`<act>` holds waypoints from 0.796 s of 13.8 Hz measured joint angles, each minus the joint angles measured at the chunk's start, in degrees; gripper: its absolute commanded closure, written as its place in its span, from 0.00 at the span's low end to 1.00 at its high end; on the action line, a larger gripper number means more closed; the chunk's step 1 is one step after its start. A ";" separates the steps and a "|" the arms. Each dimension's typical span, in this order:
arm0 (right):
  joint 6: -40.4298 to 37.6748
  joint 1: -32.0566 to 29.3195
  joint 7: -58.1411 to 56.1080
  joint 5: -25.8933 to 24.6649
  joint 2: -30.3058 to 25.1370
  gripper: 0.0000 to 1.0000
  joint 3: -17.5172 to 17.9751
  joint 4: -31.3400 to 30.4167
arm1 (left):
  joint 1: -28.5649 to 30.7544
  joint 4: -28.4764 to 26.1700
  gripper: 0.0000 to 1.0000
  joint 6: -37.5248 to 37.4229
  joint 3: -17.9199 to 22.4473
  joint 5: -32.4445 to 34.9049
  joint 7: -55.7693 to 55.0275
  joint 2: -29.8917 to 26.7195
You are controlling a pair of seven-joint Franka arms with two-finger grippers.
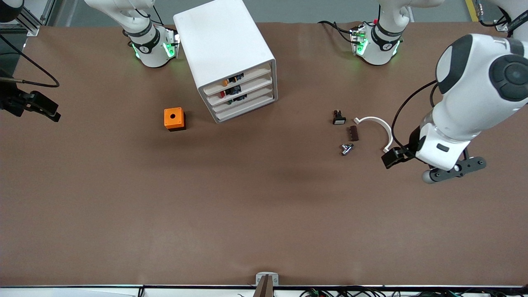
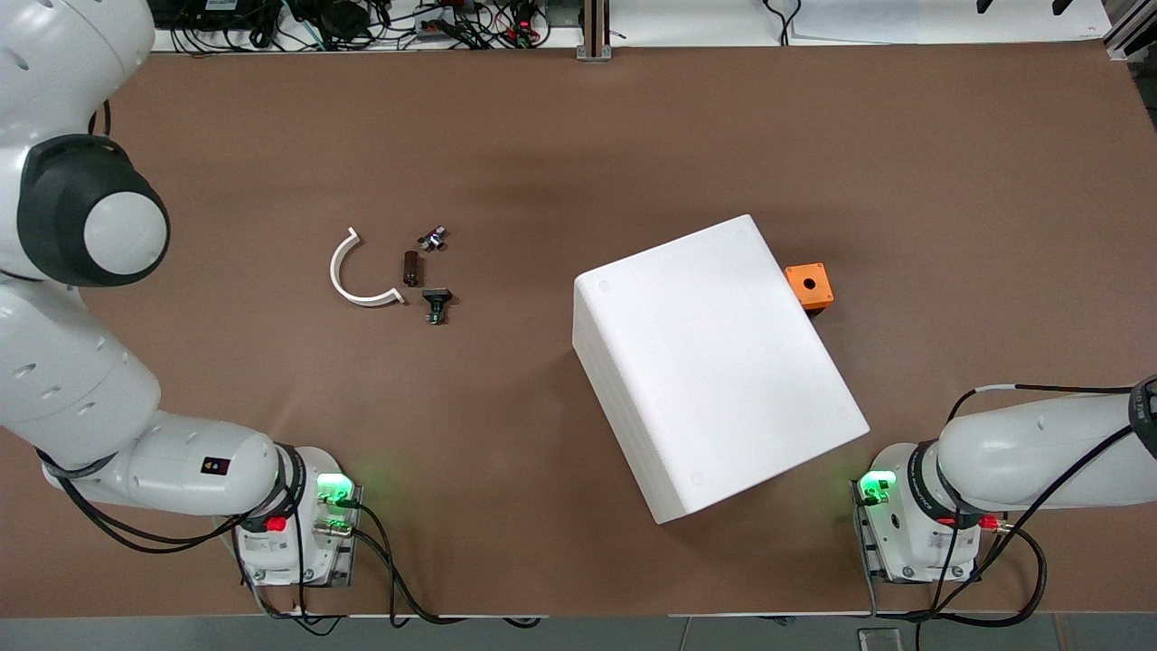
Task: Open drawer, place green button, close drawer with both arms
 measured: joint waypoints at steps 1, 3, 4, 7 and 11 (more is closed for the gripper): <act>0.00 0.00 0.00 0.00 0.00 0.00 0.00 0.00 | 0.63 0.01 0.00 -0.84 0.00 0.00 1.59 -0.82; 0.01 0.00 0.00 0.00 0.00 0.00 0.00 0.00 | 1.82 0.01 0.00 -2.41 -0.01 0.00 4.35 -2.39; 0.01 0.00 0.00 0.00 0.00 0.00 0.00 0.00 | 2.31 0.01 0.00 -3.57 0.00 0.00 5.48 -3.10; 0.02 -0.01 0.00 0.00 0.00 0.00 0.00 0.00 | 2.99 0.00 0.00 -6.16 0.00 0.00 7.05 -4.79; 0.03 -0.04 0.00 -0.02 0.00 0.00 0.00 0.00 | 3.18 0.00 0.00 -7.70 -0.01 0.00 7.17 -6.91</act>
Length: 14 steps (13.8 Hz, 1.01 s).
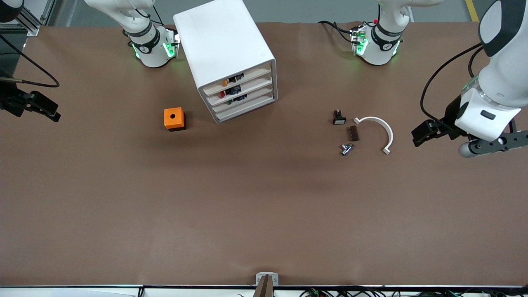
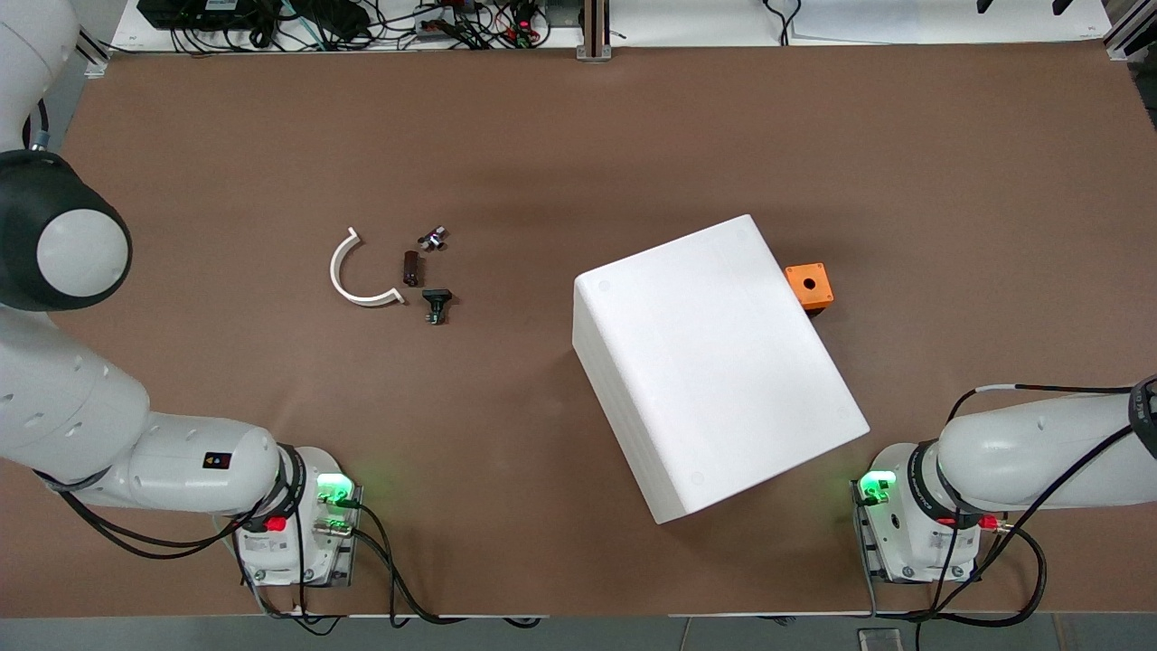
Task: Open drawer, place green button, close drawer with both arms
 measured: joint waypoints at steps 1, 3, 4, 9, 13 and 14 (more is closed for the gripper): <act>0.00 -0.01 0.00 -0.01 0.00 0.00 0.00 0.00 | 0.06 0.01 0.00 -1.04 0.00 0.00 0.22 -0.81; 0.00 -0.02 0.00 -0.01 0.00 0.00 0.00 0.00 | 0.35 0.01 0.00 -2.92 -0.01 0.00 0.95 -2.47; 0.01 -0.02 0.00 -0.02 0.00 0.00 -0.01 0.00 | 0.92 -0.01 0.00 -3.34 -0.02 0.00 1.89 -3.18; 0.01 -0.02 0.00 -0.02 0.00 0.00 0.00 0.00 | 3.47 -0.30 0.00 -6.74 -0.02 0.00 7.16 -5.26; 0.00 -0.02 0.00 -0.02 0.00 0.00 -0.01 0.00 | 3.48 -4.01 0.00 -7.39 0.06 0.00 8.80 -8.45; 0.00 -0.02 0.00 -0.02 0.00 0.00 0.00 0.00 | 3.48 -5.43 0.00 -7.39 0.06 0.00 8.83 -9.61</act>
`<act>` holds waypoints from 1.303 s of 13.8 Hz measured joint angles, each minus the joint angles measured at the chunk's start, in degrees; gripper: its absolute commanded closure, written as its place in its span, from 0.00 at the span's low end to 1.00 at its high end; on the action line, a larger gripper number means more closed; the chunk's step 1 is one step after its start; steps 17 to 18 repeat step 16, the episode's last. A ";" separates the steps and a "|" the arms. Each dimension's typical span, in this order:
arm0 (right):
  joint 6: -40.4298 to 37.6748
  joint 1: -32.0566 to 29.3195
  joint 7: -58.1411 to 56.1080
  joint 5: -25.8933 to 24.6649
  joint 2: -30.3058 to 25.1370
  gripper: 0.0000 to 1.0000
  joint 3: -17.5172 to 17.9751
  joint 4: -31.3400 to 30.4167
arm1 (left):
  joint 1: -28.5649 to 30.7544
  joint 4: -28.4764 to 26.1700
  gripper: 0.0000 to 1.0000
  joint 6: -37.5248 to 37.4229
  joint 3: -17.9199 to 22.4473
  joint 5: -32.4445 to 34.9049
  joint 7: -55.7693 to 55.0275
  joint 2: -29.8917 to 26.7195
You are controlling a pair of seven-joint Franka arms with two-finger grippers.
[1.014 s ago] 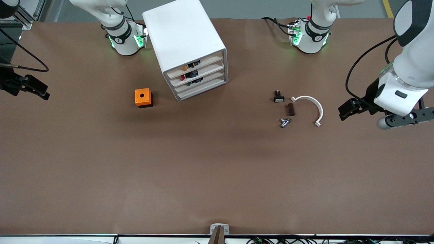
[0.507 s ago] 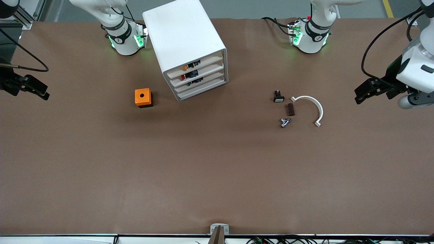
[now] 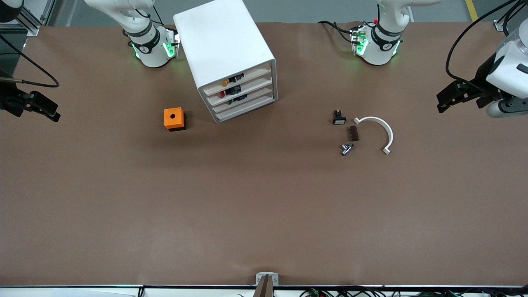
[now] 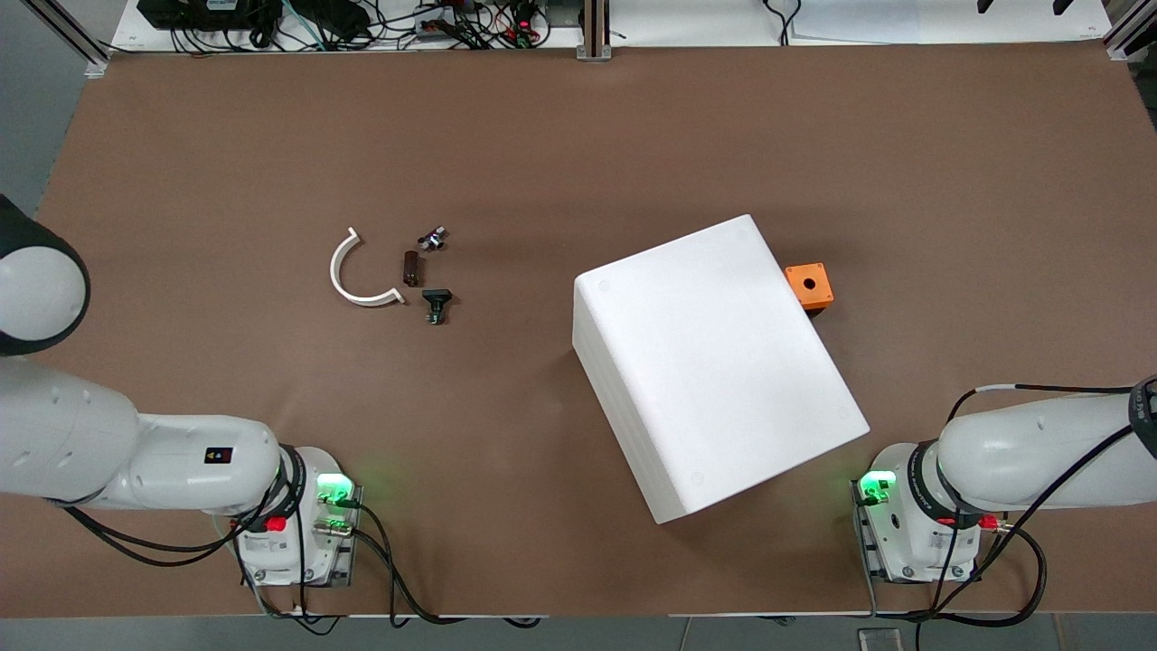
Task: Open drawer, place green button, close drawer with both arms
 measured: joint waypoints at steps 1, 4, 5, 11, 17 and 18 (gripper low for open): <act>0.00 0.00 0.00 0.00 0.00 0.00 0.00 0.00 | 0.00 -1.06 0.00 0.00 0.00 0.00 0.05 -0.98; 0.00 0.00 0.00 0.00 0.00 0.00 0.00 0.00 | 0.00 -2.25 0.00 0.00 0.01 0.00 1.88 -1.99; 0.00 0.00 0.00 0.00 0.00 0.00 0.00 0.00 | 0.00 -2.49 0.00 0.00 0.01 0.00 2.96 -1.89; -0.03 0.00 0.00 0.00 0.00 0.00 0.00 0.00 | 0.00 -2.75 0.00 0.07 0.01 -1.22 4.41 -1.54; -0.08 0.00 0.00 0.00 0.00 0.00 0.01 0.00 | 0.00 -2.63 0.00 0.04 0.01 -1.36 4.41 -1.54; -0.08 0.00 0.00 0.00 0.00 0.00 0.01 0.00 | 0.00 -2.63 0.00 0.04 0.01 -1.36 4.41 -1.54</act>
